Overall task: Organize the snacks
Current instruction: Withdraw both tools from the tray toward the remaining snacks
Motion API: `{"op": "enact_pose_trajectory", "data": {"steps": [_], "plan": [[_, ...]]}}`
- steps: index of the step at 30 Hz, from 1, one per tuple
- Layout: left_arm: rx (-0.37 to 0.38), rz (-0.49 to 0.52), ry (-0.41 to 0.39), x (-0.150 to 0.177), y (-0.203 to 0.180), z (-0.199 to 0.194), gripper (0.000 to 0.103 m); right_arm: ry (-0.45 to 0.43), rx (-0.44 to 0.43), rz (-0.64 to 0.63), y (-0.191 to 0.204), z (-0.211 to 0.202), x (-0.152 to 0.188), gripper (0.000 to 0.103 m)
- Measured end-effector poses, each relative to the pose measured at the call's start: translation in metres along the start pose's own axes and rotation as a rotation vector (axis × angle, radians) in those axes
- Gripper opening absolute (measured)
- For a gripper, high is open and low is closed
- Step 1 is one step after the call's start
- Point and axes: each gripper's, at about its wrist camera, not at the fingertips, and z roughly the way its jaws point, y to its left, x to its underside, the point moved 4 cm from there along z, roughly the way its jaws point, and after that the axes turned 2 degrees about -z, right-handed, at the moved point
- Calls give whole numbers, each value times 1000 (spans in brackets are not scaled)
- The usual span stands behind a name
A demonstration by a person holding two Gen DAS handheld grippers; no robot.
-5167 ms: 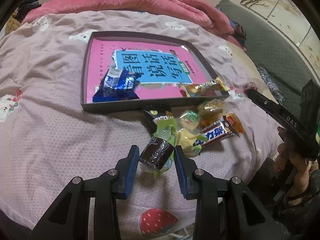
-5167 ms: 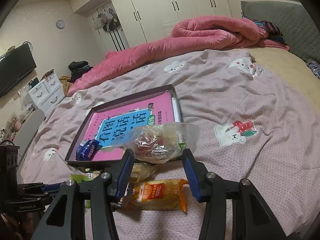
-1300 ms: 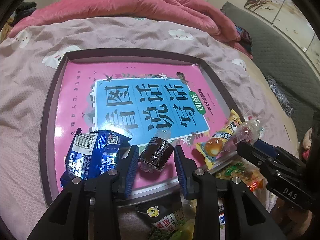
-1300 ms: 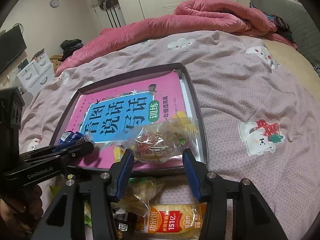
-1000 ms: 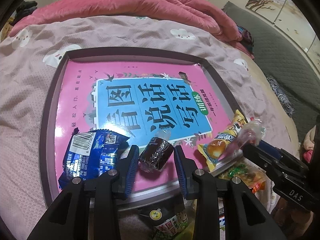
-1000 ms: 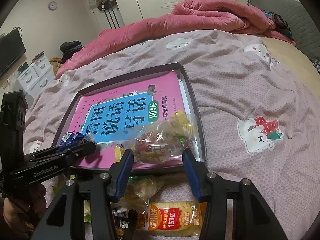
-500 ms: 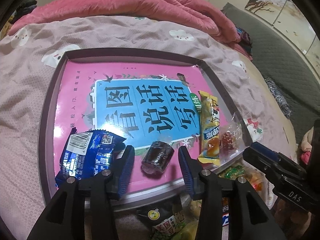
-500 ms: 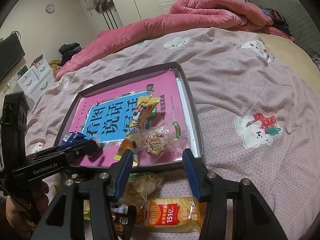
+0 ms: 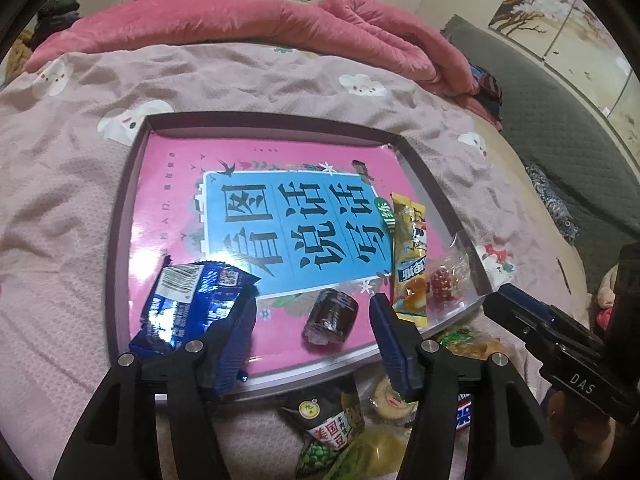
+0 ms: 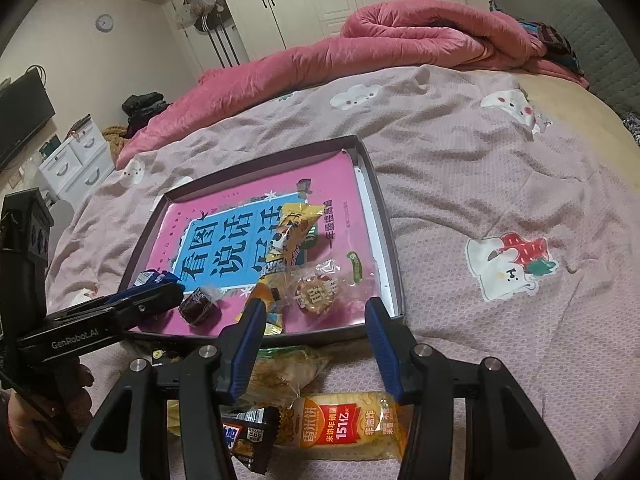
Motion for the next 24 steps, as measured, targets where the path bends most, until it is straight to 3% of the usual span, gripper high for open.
{"op": "enact_pose_trajectory", "data": {"steps": [5, 24], "plan": [[-3, -5, -18, 0, 3, -12, 71, -20, -10, -4, 1, -7, -3, 51], [-27, -13, -73, 4, 9, -51, 76, -67, -45, 8, 5, -25, -7, 58]]}}
